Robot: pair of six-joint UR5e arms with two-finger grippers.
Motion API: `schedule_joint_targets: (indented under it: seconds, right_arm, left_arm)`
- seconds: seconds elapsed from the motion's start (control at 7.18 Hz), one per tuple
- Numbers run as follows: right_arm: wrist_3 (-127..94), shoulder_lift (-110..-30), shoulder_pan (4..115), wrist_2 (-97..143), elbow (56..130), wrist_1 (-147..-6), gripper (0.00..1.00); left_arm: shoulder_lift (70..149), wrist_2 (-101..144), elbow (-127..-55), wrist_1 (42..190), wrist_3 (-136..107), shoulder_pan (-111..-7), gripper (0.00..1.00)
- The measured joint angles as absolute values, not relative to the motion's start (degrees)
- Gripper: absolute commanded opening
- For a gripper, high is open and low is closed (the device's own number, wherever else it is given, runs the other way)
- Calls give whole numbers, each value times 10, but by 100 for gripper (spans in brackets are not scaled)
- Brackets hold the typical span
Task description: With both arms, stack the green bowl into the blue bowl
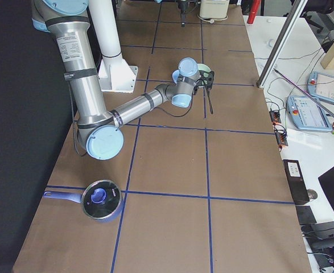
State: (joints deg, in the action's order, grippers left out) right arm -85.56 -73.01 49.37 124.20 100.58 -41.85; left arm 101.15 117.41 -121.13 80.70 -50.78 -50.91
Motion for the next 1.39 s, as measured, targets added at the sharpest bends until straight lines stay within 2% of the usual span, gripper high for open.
schedule_joint_targets:
  seconds: [0.28, 0.84, 0.98, 1.11, 1.39]
  right_arm:
    - [-861, -669, 426, 1177, 1005, -481, 1]
    - [-861, -620, 318, 1061, 963, -508, 3]
    - [-861, -621, 307, 1053, 960, -509, 18]
    - [-861, -625, 302, 1051, 960, -509, 97]
    - [-876, -628, 298, 1046, 963, -511, 100]
  left_arm:
    - [1006, 1159, -1183, 809, -464, -560, 100]
    - [987, 1193, -1142, 809, -340, -638, 100]
    - [986, 1200, -1131, 809, -319, -650, 100]
    - [986, 1202, -1123, 810, -307, -656, 100]
    - [986, 1203, -1118, 810, -301, -660, 100]
